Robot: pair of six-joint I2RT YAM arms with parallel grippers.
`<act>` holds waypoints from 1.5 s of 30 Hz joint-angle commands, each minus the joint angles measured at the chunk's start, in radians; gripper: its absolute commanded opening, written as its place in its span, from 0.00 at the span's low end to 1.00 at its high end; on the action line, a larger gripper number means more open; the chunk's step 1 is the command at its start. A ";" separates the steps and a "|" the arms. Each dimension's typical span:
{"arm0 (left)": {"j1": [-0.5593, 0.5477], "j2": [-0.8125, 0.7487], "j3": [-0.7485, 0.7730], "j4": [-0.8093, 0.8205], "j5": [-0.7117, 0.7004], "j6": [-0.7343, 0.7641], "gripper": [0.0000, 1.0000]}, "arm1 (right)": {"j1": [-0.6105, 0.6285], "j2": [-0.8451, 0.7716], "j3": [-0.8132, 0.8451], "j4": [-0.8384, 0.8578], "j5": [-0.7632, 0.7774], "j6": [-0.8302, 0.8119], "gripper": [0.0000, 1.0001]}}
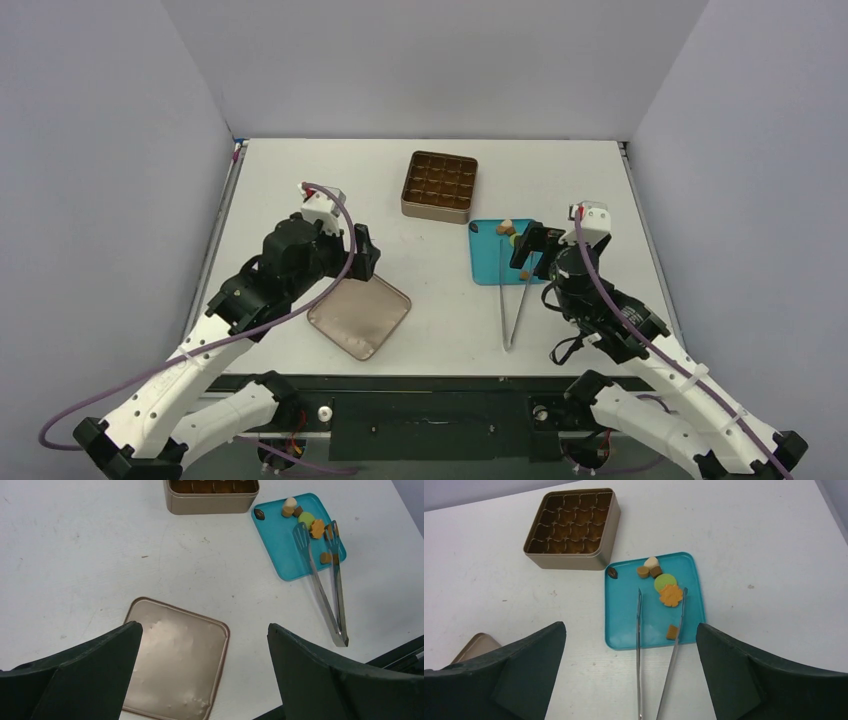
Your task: Pack the cookies
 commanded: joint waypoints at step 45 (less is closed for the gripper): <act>0.016 -0.057 -0.085 -0.001 -0.192 0.051 0.97 | -0.208 1.082 0.746 -0.062 -0.207 0.063 0.55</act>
